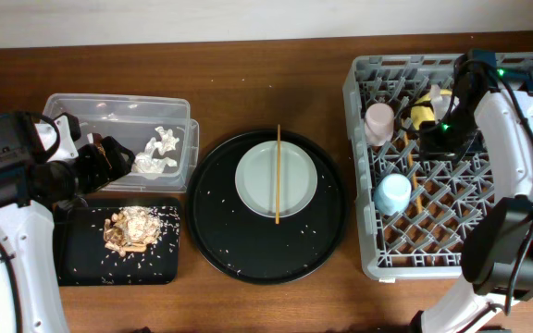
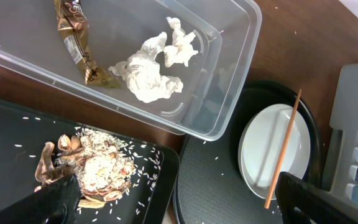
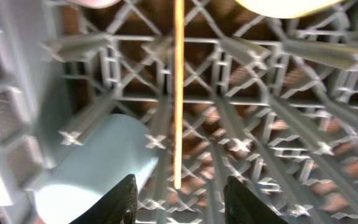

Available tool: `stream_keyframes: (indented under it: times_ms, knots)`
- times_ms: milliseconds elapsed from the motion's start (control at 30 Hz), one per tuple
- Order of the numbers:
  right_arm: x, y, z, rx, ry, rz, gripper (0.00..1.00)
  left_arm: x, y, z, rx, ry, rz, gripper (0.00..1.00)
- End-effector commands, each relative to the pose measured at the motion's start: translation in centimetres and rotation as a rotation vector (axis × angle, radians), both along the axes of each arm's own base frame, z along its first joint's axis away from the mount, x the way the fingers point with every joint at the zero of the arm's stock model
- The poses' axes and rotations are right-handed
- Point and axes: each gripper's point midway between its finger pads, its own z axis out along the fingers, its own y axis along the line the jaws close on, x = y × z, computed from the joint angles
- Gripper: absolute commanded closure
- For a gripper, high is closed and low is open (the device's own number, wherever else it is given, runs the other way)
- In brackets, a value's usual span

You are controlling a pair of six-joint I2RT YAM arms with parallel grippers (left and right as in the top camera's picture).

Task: Sort waste into correct bins and load items into the dishwasher rack
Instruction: 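Move the right gripper back to the plate and grasp the second chopstick, then carry the second chopstick to the rack and insert it upright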

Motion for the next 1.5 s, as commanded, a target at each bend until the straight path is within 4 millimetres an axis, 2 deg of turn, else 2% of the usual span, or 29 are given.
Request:
stream_keyframes:
  times_ms: [0, 33, 67, 133, 267, 367, 533, 700, 800, 900, 1100, 1267, 1367, 1467]
  knots:
    - [0.8, 6.6, 1.2, 0.352, -0.025, -0.026, 0.56, -0.3, 0.2, 0.4, 0.015, -0.013, 0.003, 0.00]
    - [0.7, 8.3, 1.8, 0.431, -0.024, -0.014, 0.56, -0.3, 0.2, 0.4, 0.015, -0.013, 0.003, 0.00]
    - [0.6, 10.9, 2.8, 0.544, -0.021, 0.009, 0.56, -0.3, 0.2, 0.4, 0.015, -0.014, 0.003, 0.00]
    - [0.2, 13.9, 3.7, 0.635, -0.011, 0.056, 0.56, -0.3, 0.2, 0.4, 0.015, -0.013, 0.003, 0.00]
    - [-0.7, 19.6, 3.7, 0.632, 0.030, 0.145, 0.56, -0.3, 0.2, 0.4, 0.015, -0.013, 0.003, 0.00]
    - [-0.4, 22.4, 2.5, 0.510, 0.021, 0.133, 0.56, -0.3, 0.2, 0.4, 0.015, -0.014, 0.003, 0.00]
    - [0.4, 24.8, 0.5, 0.201, -0.080, 0.054, 0.55, -0.3, 0.2, 0.4, 0.015, -0.013, 0.003, 0.00]
    - [0.3, 28.0, -0.3, 0.048, -0.192, 0.085, 0.54, -0.3, 0.2, 0.4, 0.015, -0.014, 0.003, 0.00]
    - [-0.1, 29.4, -1.4, 0.030, -0.189, 0.108, 0.55, -0.3, 0.2, 0.4, 0.015, -0.013, 0.003, 0.00]
    - [0.0, 30.1, -3.5, 0.013, -0.160, 0.120, 0.54, -0.3, 0.2, 0.4, 0.015, -0.013, 0.003, 0.00]
    - [0.1, 30.2, -8.2, -0.029, -0.088, 0.123, 0.55, -0.3, 0.2, 0.4, 0.015, -0.014, 0.003, 0.00]
    - [0.0, 30.2, -10.4, -0.048, -0.053, 0.125, 0.56, -0.3, 0.2, 0.4, 0.015, -0.013, 0.003, 0.00]
    - [-0.1, 30.1, -11.2, -0.057, -0.038, 0.125, 0.65, -0.3, 0.2, 0.4, 0.015, -0.013, 0.003, 0.00]
    - [-0.1, 30.1, -11.2, -0.058, -0.037, 0.126, 0.93, -0.3, 0.2, 0.4, 0.015, -0.013, 0.003, 0.00]
